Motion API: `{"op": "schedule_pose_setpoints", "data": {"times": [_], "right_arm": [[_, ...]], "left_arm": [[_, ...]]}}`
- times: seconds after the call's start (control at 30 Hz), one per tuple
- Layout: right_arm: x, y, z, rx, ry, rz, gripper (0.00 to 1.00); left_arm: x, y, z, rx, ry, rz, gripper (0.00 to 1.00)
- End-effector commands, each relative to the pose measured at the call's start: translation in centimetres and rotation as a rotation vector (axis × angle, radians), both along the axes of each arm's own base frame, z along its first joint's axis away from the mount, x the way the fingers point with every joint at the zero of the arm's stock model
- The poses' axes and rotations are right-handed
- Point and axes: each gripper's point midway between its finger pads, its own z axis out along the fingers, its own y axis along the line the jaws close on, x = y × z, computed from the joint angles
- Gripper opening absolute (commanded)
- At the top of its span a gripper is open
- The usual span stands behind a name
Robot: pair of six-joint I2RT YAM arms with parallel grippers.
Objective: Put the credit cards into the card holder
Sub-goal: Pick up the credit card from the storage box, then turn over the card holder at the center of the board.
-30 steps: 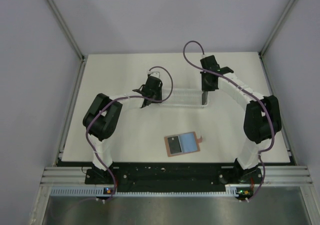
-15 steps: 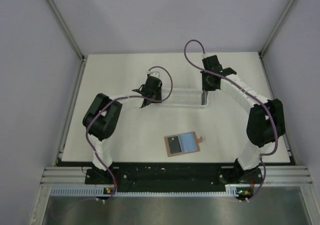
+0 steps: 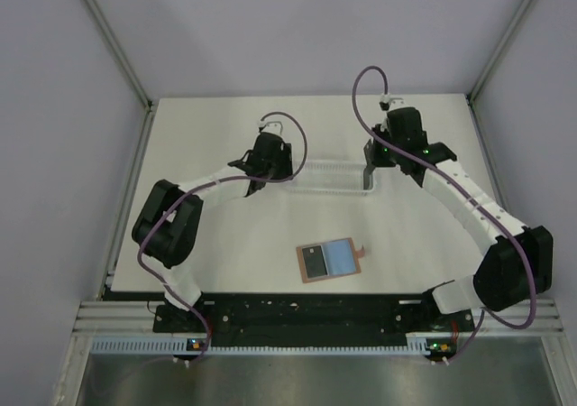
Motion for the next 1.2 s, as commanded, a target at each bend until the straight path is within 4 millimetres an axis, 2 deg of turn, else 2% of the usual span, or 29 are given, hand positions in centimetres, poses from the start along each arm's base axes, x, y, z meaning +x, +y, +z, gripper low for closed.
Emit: {"op": "schedule_pose_setpoints", "data": {"times": [0.0,0.1,0.13,0.3,0.4,0.57,0.7,0.8,1.0,1.03,1.17], "right_arm": [[-1.4,1.0,2.6,0.105,-0.091,0.041,0.0],[-2.7,1.7,1.8,0.177,-0.084,0.091,0.0],[-3.2,2.2,1.7,0.222,-0.08,0.126,0.0],[-6.7,5.6,1.4,0.432,-0.044,0.288,0.0],[-8.9,6.8,1.3,0.541,-0.009,0.348,0.0],[-12.3,6.1,-0.6,0.565,0.016,0.281,0.0],[-14.6,5.2,-3.0,0.5,0.061,0.196,0.0],[-16.2,4.8,-4.9,0.495,0.105,0.146,0.0],[-18.3,3.5,-8.4,0.378,0.135,0.051,0.0],[-18.5,3.4,-8.7,0.368,0.134,0.037,0.0],[-18.8,2.4,-9.7,0.33,0.133,-0.027,0.0]], "left_arm": [[-0.6,0.4,5.4,-0.08,-0.089,0.016,0.59],[-2.4,0.9,7.4,-0.13,-0.105,0.014,0.58],[-3.2,0.9,8.8,-0.161,-0.124,0.006,0.57],[-7.8,1.8,11.1,-0.257,-0.15,-0.044,0.54],[-10.6,2.6,11.4,-0.303,-0.157,-0.062,0.53],[-15.0,2.2,11.1,-0.37,-0.137,-0.136,0.47],[-17.7,0.6,9.9,-0.353,-0.137,-0.177,0.44],[-19.3,-1.3,9.3,-0.326,-0.136,-0.218,0.41],[-20.9,-4.2,7.6,-0.328,-0.078,-0.273,0.2],[-20.9,-5.0,8.1,-0.347,-0.095,-0.289,0.17],[-22.3,-7.3,7.8,-0.338,-0.085,-0.351,0.12]]}}
